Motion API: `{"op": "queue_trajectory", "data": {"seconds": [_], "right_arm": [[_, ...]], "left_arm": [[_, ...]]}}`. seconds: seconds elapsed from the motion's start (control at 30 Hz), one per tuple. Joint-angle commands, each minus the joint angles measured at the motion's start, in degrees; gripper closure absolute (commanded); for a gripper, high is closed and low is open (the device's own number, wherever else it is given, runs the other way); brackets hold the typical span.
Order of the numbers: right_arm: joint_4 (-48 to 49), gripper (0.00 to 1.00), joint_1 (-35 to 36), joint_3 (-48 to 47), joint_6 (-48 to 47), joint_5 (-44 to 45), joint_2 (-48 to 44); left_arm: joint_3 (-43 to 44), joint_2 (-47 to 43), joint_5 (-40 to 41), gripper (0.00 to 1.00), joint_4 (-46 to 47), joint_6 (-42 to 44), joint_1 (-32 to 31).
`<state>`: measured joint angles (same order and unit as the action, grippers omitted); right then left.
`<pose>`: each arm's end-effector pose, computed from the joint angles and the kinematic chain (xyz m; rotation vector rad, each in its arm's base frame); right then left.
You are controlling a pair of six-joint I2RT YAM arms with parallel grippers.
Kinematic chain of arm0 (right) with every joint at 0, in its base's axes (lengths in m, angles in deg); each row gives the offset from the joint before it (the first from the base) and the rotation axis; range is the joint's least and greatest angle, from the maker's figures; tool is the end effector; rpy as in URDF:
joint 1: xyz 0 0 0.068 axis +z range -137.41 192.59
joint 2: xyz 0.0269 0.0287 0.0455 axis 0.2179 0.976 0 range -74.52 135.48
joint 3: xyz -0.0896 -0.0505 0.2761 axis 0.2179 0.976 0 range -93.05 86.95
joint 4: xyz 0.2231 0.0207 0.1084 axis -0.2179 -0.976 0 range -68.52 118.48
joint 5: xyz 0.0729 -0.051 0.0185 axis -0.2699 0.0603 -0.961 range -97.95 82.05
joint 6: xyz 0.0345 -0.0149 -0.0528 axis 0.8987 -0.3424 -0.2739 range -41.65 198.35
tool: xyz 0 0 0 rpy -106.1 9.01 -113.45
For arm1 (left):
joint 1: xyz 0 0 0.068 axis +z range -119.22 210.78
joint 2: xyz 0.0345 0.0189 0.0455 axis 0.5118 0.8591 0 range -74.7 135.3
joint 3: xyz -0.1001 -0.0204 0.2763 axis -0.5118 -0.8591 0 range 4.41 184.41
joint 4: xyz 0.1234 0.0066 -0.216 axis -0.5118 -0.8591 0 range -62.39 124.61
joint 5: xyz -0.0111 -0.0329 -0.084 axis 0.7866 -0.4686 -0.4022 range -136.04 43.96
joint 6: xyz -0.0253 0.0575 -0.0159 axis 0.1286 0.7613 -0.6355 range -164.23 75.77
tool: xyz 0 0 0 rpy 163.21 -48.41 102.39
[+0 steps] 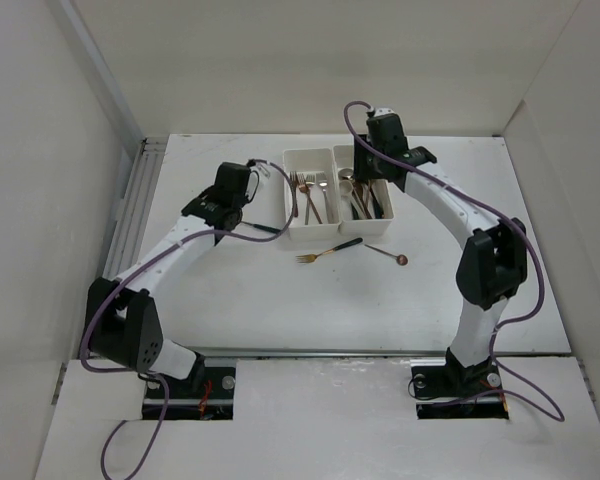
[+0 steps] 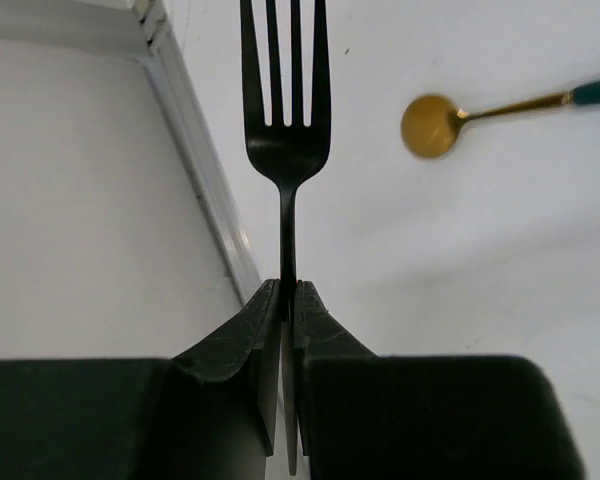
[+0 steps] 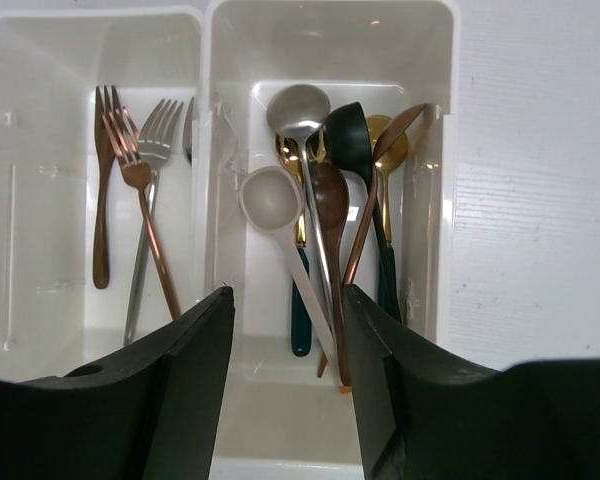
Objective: Sort the eating utensils into containers
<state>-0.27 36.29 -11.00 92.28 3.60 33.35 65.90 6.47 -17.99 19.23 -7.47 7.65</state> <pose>0.4095 0.1687 0.3282 -0.0819 2.2315 0.1321 0.2957 -0.1004 0.3069 0.8345 2.0105 0.6685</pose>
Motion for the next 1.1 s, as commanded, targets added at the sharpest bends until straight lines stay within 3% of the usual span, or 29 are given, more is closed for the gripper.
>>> {"op": "queue_trajectory", "data": {"seconds": [0.0, 0.13, 0.2, 0.3, 0.5, 0.6, 0.63, 0.73, 0.8, 0.83, 0.87, 1.0, 1.07], "right_arm": [[3.18, 0.47, 0.47, 0.22, 1.00, -0.48, -3.46], [4.58, 0.47, 0.47, 2.23, 3.46, -1.97, -3.99], [5.19, 0.47, 0.47, 3.29, 5.39, -1.97, -5.13], [5.20, 0.47, 0.99, 5.04, 7.68, -1.97, -6.18], [4.67, 0.47, 0.99, 8.91, 8.92, -0.39, -9.61], [4.67, 0.47, 0.99, 10.06, 8.92, 0.23, -11.10], [4.67, 0.47, 0.99, 10.58, 8.40, 0.23, -11.63], [3.54, 0.45, 1.61, 11.12, 2.97, -3.63, -12.24], [0.82, 0.34, 2.83, 10.59, -4.15, -6.61, -12.25], [-2.68, 0.24, 2.84, 10.59, -6.09, -6.63, -12.25], [-4.54, 0.12, 2.84, 10.59, -8.90, -6.63, -12.77], [-12.63, 0.12, 2.22, 12.77, -9.89, -6.63, -16.19], [-13.17, 0.13, 0.30, 18.56, -9.10, -8.38, -18.83]], "left_arm": [[10.46, 1.70, -6.58, 1.00, -3.50, -10.08, -0.51], [28.19, 10.13, -25.47, 1.00, -9.85, -28.54, -0.51], [32.09, 15.39, -34.06, 1.00, -9.85, -38.18, -1.03], [37.37, 21.64, -40.42, 1.00, -5.83, -46.31, -2.17], [40.01, 29.47, -41.50, 1.00, 1.49, -60.19, -3.76], [40.81, 33.53, -42.47, 0.96, 2.02, -63.02, -3.76], [40.81, 33.53, -42.47, 0.84, 2.97, -63.64, -3.76], [40.81, 34.76, -41.76, 0.71, 3.51, -64.44, -3.76], [41.33, 34.76, -42.37, 0.56, 3.51, -64.44, -3.76], [41.34, 34.24, -42.38, 0.52, 3.51, -64.44, -3.76], [41.34, 34.23, -42.38, 0.51, 3.51, -64.44, -3.76], [41.86, 29.77, -42.38, 0.51, 1.32, -61.90, -2.36], [42.39, 27.83, -42.38, 0.51, 0.53, -59.62, -0.86]]}}
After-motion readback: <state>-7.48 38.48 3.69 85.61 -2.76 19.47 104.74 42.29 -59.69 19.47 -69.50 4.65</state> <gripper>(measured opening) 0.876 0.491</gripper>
